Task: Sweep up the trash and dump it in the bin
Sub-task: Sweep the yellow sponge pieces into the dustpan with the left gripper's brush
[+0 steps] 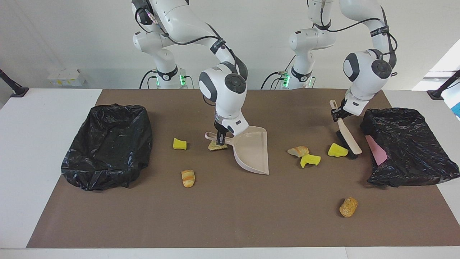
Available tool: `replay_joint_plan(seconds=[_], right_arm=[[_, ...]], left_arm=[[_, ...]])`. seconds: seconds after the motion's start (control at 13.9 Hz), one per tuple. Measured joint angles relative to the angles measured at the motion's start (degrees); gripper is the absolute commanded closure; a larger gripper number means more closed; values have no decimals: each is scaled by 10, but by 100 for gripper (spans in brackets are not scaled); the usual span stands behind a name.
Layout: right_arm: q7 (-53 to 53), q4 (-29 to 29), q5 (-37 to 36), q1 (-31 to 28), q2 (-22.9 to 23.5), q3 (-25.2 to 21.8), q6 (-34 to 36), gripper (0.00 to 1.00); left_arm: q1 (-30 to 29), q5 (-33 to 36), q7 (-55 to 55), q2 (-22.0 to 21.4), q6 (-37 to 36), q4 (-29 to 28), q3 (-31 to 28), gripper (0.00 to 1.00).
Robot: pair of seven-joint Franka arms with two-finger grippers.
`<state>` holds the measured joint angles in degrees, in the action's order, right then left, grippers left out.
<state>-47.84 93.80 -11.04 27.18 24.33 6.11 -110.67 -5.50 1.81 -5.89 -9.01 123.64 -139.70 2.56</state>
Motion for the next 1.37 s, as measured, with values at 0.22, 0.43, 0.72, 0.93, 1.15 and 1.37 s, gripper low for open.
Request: replay_joint_plan(seconds=[0.22,0.43,0.72,0.93,1.15,1.37], right_arm=[[0,10,0,1,0,0,-5,100],[0,15,0,1,-1,0,-7,100],[0,17,0,2,-3,0,-7,100],[0,18,0,2,-3,0,-7,100],[0,19,0,2,-4,0,-7,100],[0,20,0,2,-4,0,-7,100]], left_arm=[[46,-2,-7,13,26,0,4,100],[87,-30,-13,27,51,6,5,100],[152,-79,-13,43,59,25,6,100],[215,-102,-17,61,76,27,7,100],[278,-150,-18,68,89,35,8,100],[344,-171,-26,72,92,53,10,100]])
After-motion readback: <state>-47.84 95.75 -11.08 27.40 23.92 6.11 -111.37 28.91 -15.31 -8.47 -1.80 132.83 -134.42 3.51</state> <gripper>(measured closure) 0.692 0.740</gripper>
